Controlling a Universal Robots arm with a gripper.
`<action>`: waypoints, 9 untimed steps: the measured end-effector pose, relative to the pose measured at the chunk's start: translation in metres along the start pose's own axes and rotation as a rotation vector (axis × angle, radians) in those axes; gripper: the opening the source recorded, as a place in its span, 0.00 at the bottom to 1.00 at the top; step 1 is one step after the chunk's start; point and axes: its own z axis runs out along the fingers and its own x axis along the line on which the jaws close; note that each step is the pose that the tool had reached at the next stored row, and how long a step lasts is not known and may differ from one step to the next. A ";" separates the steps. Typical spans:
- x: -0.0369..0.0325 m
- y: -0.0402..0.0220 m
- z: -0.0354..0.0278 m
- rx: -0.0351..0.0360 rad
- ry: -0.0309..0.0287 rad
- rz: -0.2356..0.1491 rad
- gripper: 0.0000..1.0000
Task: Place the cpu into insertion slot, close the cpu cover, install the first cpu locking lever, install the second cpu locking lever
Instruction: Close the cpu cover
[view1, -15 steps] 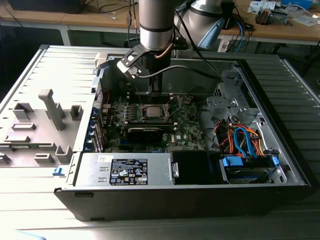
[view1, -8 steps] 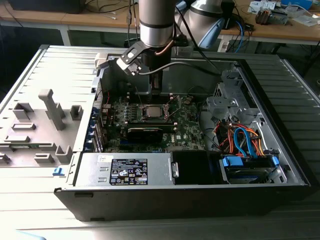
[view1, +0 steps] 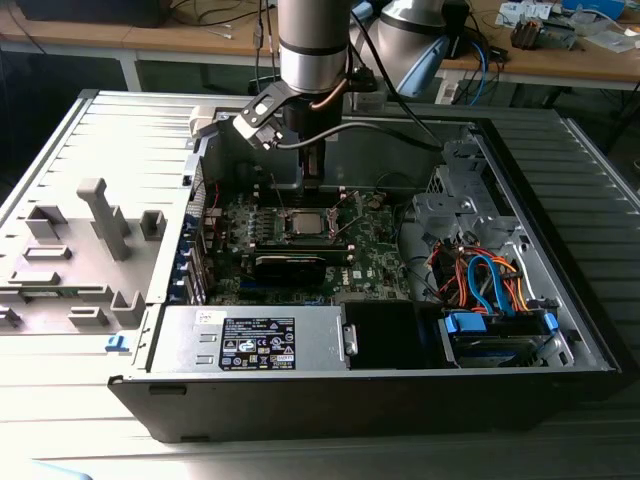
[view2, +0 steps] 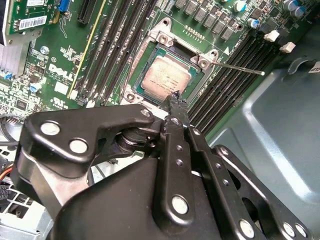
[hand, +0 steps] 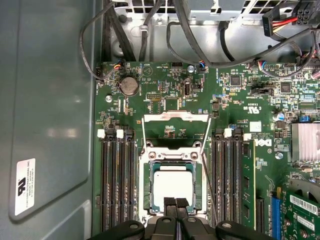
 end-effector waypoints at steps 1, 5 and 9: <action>-0.0001 0.0000 0.0000 0.0000 -0.0001 0.000 0.11; -0.0010 0.0000 0.0000 0.0001 0.0000 0.000 0.11; -0.0042 0.0000 0.0001 0.0000 0.0001 0.000 0.11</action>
